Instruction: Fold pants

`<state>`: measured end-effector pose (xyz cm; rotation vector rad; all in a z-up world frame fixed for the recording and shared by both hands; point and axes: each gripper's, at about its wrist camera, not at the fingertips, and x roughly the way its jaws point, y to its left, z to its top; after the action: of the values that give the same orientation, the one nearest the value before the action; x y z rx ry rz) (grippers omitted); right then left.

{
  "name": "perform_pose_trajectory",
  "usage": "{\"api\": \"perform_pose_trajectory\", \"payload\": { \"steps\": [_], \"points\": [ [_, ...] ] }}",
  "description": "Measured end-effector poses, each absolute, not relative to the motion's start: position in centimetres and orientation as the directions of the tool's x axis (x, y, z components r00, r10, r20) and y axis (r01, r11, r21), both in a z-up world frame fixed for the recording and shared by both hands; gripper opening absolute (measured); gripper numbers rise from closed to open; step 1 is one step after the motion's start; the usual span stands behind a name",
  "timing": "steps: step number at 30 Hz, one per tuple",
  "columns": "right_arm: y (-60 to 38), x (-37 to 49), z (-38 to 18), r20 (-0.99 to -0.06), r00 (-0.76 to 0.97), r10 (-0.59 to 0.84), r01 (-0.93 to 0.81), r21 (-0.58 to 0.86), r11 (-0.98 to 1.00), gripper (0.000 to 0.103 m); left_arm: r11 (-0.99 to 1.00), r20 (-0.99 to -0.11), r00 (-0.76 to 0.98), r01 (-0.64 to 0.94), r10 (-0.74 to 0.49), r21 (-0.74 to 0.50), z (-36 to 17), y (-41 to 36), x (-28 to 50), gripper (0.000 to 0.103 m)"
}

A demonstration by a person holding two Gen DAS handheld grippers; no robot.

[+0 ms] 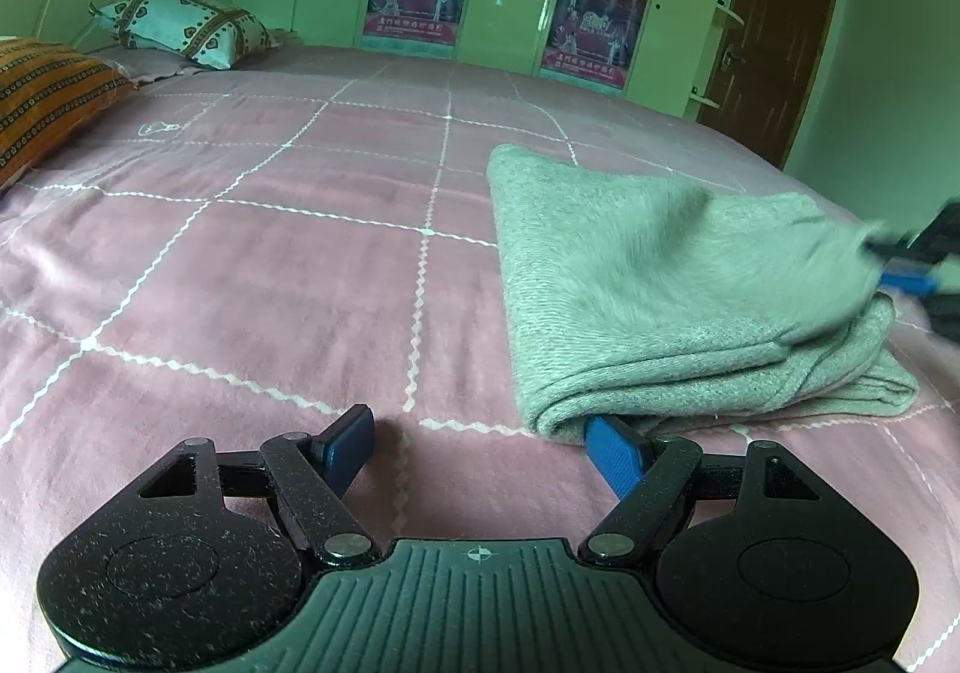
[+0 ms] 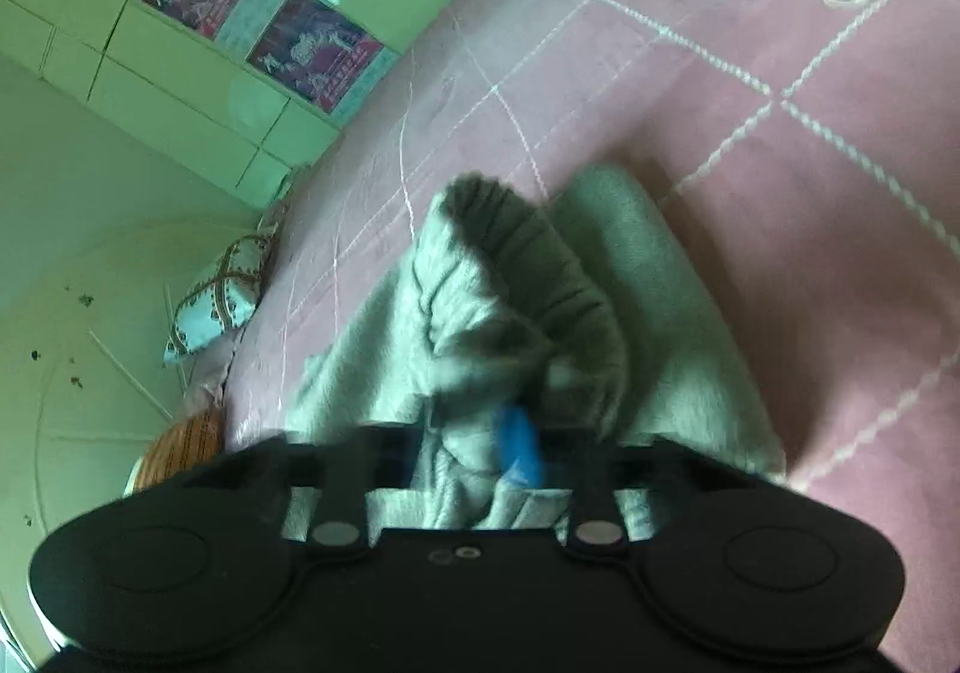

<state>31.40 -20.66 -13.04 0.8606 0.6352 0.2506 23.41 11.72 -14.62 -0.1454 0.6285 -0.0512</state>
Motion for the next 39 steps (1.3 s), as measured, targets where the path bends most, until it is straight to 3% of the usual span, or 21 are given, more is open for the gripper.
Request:
{"api": "perform_pose_trajectory", "payload": {
  "steps": [2, 6, 8, 10, 11, 19, 20, 21, 22, 25, 28, 31, 33, 36, 38, 39],
  "points": [
    [-21.5, 30.0, -12.3, -0.381, 0.818, 0.43, 0.031, 0.777, 0.629, 0.007, 0.988, -0.578, 0.81, 0.003, -0.092, -0.154, -14.6, 11.7, 23.4, 0.078],
    [-22.7, 29.7, -15.0, -0.47, 0.77, 0.432, 0.144, 0.788, 0.599, 0.015, 0.989, -0.581, 0.809, 0.0, -0.085, -0.145, -14.6, 11.4, 23.4, 0.078],
    [-23.3, 28.4, -14.7, -0.445, 0.802, 0.398, 0.149, 0.795, 0.589, 0.024, 0.989, -0.58, 0.81, -0.002, -0.085, -0.147, -14.6, 11.4, 23.3, 0.078],
    [-23.7, 27.3, -14.3, -0.433, 0.819, 0.377, 0.146, 0.792, 0.593, 0.054, 0.989, -0.579, 0.811, -0.003, -0.085, -0.15, -14.6, 11.5, 23.2, 0.078],
    [-23.7, 27.3, -14.4, -0.438, 0.817, 0.375, 0.152, 0.791, 0.593, 0.058, 0.989, -0.579, 0.811, -0.004, -0.083, -0.148, -14.6, 11.4, 23.2, 0.078],
    [-21.4, 31.7, -16.3, -0.502, 0.759, 0.414, 0.174, 0.77, 0.614, 0.058, 0.989, -0.573, 0.816, -0.011, -0.077, -0.148, -14.3, 11.3, 22.9, 0.078],
    [-20.5, 32.5, -16.1, -0.541, 0.732, 0.414, 0.171, 0.734, 0.657, 0.055, 0.989, -0.573, 0.816, -0.01, -0.077, -0.148, -14.3, 11.3, 22.8, 0.078],
    [-19.9, 33.0, -15.9, -0.566, 0.709, 0.421, 0.159, 0.71, 0.686, 0.03, 0.989, -0.574, 0.815, -0.007, -0.079, -0.146, -14.3, 11.3, 22.8, 0.078],
    [-19.5, 33.1, -15.4, -0.564, 0.712, 0.418, 0.141, 0.698, 0.702, 0.027, 0.99, -0.573, 0.816, -0.001, -0.08, -0.139, -14.1, 11.1, 22.7, 0.078],
    [-18.8, 32.1, -12.3, -0.472, 0.764, 0.44, 0.021, 0.7, 0.714, 0.025, 0.989, -0.549, 0.827, 0.053, -0.119, -0.135, -13.6, 10.0, 22.9, 0.078],
    [-18.0, 31.7, -9.5, -0.408, 0.778, 0.478, -0.059, 0.71, 0.702, 0.023, 0.998, -0.582, 0.812, -0.015, -0.028, -0.068, -13.7, 9.5, 25.2, 0.078],
    [-18.8, 30.8, -6.5, -0.311, 0.819, 0.483, -0.117, 0.733, 0.67, 0.022, 0.984, -0.522, 0.853, -0.062, -0.033, -0.164, -13.3, 11.3, 24.9, 0.078],
    [-20.4, 30.0, -5.8, -0.281, 0.837, 0.47, -0.129, 0.734, 0.667, 0.022, 0.994, -0.501, 0.865, -0.035, -0.02, -0.099, -13.1, 10.2, 24.5, 0.078],
    [-22.5, 30.3, -10.2, -0.374, 0.834, 0.405, -0.005, 0.73, 0.684, 0.022, 0.993, -0.524, 0.851, -0.049, -0.017, -0.112, -14.2, 10.1, 24.4, 0.078],
    [-23.8, 32.0, -16.0, -0.535, 0.734, 0.417, 0.18, 0.746, 0.641, 0.022, 0.99, -0.546, 0.837, -0.058, -0.024, -0.132, -14.9, 10.3, 24.5, 0.078],
    [-24.6, 31.8, -17.8, -0.529, 0.728, 0.435, 0.21, 0.778, 0.593, 0.022, 0.99, -0.545, 0.838, -0.054, -0.025, -0.129, -14.8, 10.2, 24.4, 0.078]
  ]
}}
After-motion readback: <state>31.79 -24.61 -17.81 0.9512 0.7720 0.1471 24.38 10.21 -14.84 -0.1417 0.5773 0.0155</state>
